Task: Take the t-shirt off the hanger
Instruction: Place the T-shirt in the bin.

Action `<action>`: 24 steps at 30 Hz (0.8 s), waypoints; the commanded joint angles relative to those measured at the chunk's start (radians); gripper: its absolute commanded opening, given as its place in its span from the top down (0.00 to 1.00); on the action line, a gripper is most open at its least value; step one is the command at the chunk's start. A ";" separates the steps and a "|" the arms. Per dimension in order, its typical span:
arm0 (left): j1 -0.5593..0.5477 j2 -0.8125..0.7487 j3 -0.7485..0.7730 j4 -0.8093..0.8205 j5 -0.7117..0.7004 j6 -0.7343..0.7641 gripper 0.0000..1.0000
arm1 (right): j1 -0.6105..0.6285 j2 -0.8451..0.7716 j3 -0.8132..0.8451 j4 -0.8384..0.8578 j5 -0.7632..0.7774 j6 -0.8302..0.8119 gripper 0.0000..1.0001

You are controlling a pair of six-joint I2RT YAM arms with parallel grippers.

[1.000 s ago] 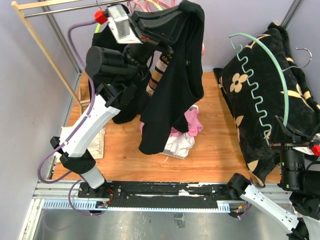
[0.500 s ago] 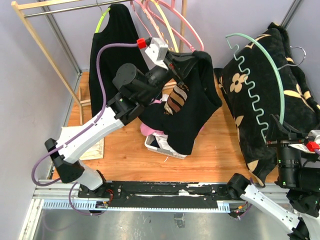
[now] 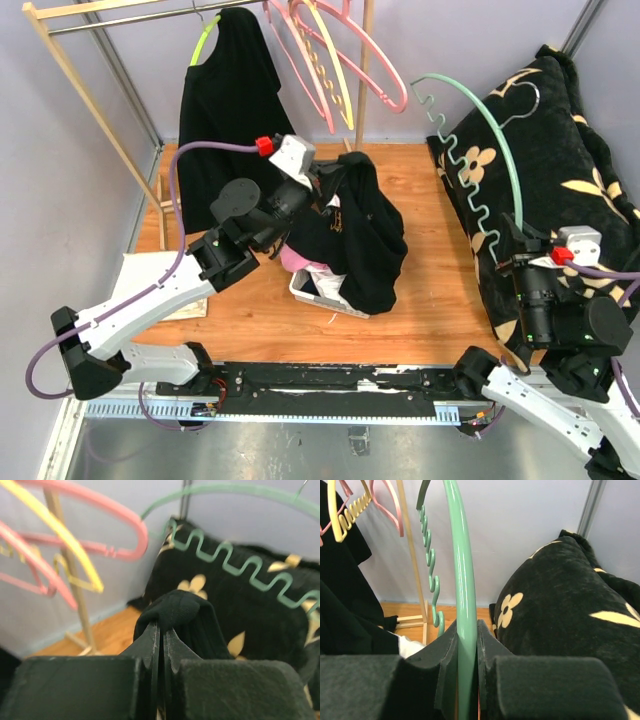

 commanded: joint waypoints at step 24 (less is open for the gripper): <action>-0.009 0.086 -0.428 -0.015 -0.057 -0.075 1.00 | -0.008 0.100 -0.025 0.276 -0.006 -0.054 0.99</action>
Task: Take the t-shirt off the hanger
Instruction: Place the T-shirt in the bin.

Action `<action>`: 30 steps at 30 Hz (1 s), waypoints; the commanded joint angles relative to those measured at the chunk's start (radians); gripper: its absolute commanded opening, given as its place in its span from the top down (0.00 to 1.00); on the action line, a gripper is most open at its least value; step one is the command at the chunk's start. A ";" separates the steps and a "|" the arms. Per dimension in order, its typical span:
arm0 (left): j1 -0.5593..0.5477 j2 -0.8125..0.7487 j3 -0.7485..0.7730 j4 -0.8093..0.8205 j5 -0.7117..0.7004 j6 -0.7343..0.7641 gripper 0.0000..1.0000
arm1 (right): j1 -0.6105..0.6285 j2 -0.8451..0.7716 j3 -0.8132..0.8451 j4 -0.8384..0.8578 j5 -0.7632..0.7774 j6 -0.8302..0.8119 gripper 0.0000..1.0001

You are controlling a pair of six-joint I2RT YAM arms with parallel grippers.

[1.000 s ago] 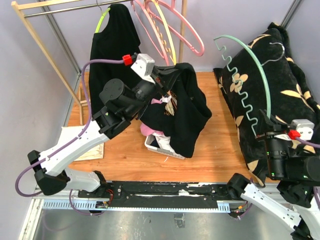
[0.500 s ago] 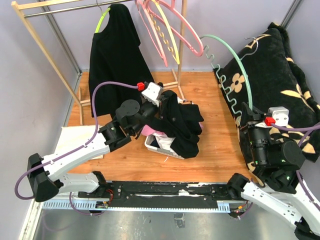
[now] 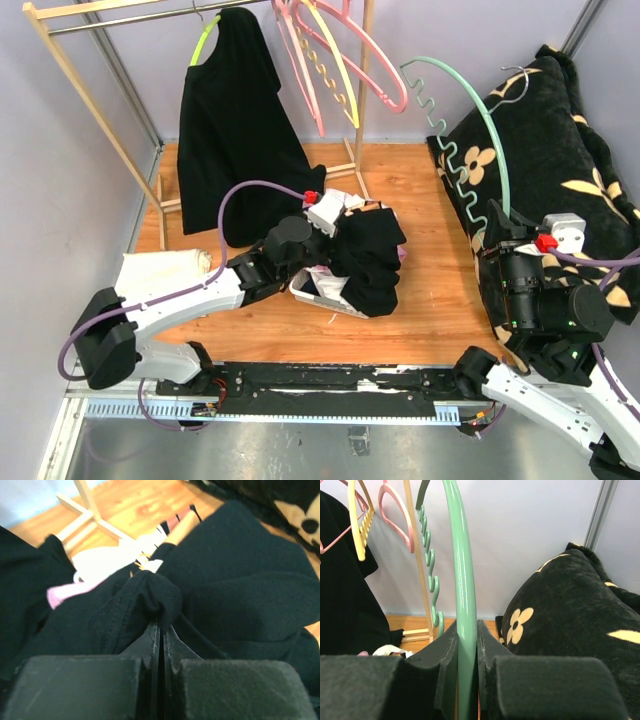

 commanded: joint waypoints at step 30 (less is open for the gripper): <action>-0.070 0.297 -0.132 0.181 0.059 -0.212 0.99 | -0.008 0.021 0.076 0.083 -0.066 -0.025 0.99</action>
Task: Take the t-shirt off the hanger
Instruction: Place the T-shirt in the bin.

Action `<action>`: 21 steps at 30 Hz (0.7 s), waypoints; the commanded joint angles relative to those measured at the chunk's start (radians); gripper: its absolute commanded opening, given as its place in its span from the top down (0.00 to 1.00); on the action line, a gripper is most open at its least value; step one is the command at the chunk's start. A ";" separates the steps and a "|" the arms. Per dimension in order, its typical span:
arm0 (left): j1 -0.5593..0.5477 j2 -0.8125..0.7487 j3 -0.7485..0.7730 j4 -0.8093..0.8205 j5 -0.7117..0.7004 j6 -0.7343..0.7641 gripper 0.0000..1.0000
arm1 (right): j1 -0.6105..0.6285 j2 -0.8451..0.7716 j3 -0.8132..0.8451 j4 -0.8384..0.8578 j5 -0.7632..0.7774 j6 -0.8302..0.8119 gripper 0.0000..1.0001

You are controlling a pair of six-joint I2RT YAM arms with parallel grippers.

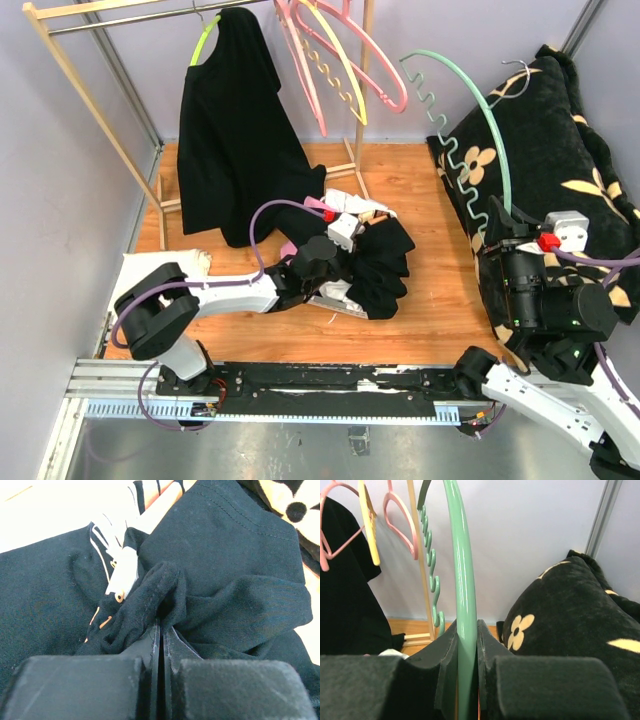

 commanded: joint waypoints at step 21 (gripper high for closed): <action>-0.017 -0.338 0.088 -0.350 0.047 0.043 0.22 | -0.008 0.297 0.214 0.156 -0.148 -0.052 0.99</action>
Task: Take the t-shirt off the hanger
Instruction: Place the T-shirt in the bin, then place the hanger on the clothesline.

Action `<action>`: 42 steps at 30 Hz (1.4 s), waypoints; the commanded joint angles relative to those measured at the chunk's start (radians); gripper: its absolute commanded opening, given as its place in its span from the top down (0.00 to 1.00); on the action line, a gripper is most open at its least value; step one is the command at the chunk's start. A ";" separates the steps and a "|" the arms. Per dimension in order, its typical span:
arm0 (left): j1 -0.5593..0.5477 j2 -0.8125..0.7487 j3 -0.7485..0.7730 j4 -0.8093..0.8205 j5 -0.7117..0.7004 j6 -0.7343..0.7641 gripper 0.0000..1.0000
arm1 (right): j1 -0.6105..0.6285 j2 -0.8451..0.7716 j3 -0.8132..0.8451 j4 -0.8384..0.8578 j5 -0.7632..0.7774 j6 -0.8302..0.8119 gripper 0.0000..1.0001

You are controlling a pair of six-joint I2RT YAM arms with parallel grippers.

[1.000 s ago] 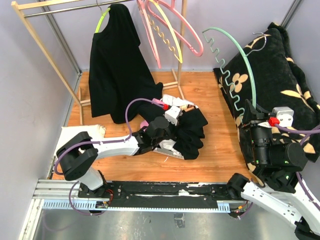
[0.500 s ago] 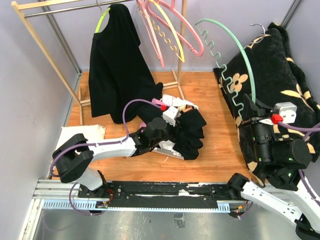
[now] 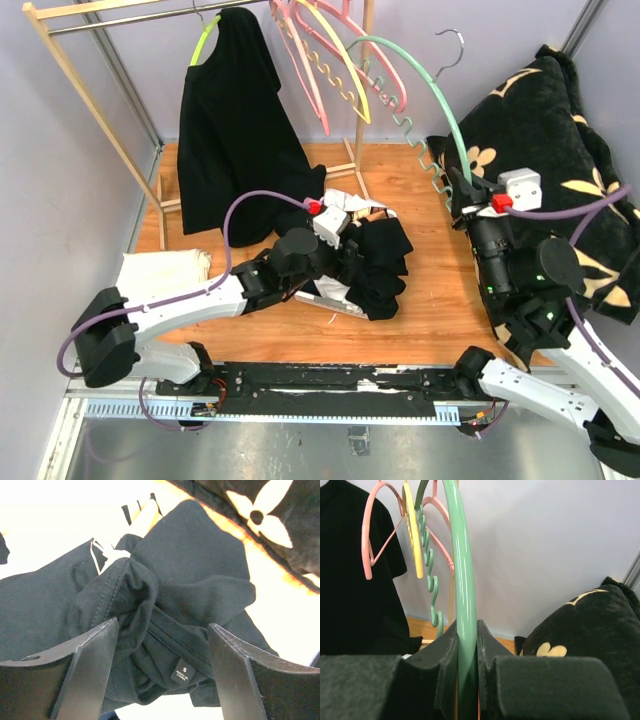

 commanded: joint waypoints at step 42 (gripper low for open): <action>-0.008 -0.700 -0.185 -0.046 -0.248 0.058 0.19 | -0.281 0.718 0.472 0.301 -0.366 -0.004 0.99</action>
